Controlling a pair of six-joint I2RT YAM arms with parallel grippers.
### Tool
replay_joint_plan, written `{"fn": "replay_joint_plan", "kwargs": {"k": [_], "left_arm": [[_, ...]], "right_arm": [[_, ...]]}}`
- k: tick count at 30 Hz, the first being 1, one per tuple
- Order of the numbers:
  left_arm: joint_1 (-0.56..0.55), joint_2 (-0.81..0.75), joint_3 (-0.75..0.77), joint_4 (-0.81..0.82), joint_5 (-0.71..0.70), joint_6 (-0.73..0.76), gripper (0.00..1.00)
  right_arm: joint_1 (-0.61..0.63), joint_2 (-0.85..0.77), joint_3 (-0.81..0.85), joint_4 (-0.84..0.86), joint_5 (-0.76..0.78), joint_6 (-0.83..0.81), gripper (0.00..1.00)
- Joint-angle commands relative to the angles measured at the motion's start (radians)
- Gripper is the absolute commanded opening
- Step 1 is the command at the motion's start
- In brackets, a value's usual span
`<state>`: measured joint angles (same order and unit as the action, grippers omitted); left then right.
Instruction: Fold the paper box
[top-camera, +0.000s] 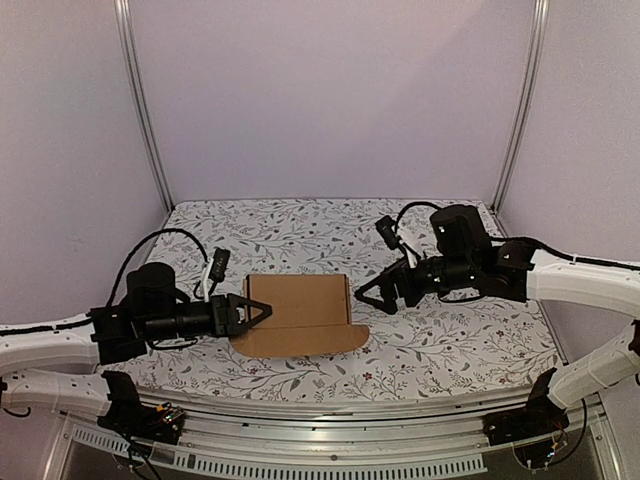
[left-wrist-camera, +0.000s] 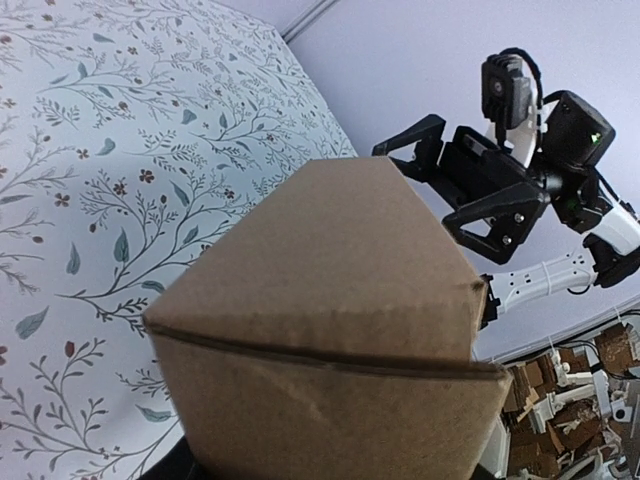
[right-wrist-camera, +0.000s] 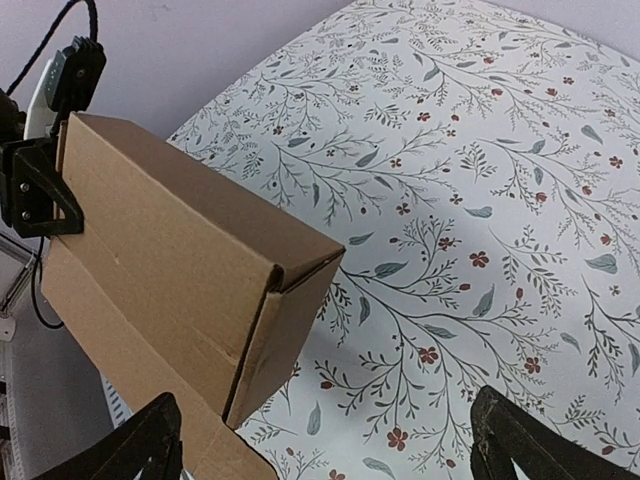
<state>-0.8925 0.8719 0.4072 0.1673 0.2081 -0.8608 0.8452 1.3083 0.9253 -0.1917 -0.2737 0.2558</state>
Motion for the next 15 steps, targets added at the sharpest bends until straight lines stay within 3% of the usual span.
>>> {"fn": "replay_joint_plan", "kwargs": {"k": [1, 8, 15], "left_arm": [[0.012, -0.073, -0.047, -0.004, 0.035, 0.051, 0.4], [0.012, -0.152, -0.087, 0.08, 0.093, 0.047, 0.4], [0.012, -0.165, -0.116, 0.191, 0.145, 0.022, 0.4]], "right_arm": [[0.004, 0.049, -0.028, 0.13, -0.171, 0.076, 0.99], [0.004, 0.087, -0.121, 0.532, -0.403, 0.263, 0.99], [0.007, 0.154, -0.131, 0.693, -0.447, 0.401, 0.99]]}}
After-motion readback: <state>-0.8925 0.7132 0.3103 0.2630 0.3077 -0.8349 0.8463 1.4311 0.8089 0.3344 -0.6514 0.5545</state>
